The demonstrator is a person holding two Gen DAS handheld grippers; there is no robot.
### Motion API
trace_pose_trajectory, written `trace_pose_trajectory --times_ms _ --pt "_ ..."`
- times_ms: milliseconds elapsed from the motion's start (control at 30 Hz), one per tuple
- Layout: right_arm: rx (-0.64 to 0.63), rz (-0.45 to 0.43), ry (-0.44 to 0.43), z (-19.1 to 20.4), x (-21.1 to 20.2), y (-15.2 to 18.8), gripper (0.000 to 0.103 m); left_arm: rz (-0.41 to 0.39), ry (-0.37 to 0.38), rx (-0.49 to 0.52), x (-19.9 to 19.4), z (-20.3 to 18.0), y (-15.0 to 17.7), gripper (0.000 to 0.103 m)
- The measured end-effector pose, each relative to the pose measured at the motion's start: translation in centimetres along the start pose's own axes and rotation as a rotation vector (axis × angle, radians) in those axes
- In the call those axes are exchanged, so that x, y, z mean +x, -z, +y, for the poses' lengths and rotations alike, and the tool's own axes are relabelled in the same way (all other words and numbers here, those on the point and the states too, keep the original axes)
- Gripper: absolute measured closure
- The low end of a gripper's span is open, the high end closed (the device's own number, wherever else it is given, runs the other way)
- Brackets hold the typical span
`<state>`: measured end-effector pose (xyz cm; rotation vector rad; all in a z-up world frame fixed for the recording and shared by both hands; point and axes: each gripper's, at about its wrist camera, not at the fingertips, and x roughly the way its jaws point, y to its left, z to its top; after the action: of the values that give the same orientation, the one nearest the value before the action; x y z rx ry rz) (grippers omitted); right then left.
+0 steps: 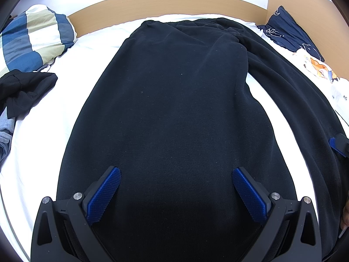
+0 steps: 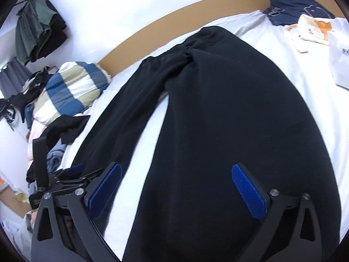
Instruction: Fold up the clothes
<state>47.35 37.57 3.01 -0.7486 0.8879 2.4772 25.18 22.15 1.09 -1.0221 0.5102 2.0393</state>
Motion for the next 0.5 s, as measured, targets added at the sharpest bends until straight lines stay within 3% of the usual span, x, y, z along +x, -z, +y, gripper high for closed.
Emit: trace_pose_trajectory --times_ms 267,500 --pt "-0.016 0.02 0.054 0.6 0.6 -0.1 0.0 0.001 -0.049 -0.02 -0.4 -0.4 0.4 0.0" --pt "-0.046 0.031 0.093 0.9 0.9 0.1 0.0 0.007 -0.055 -0.047 -2.0 -0.2 2.8 0.0"
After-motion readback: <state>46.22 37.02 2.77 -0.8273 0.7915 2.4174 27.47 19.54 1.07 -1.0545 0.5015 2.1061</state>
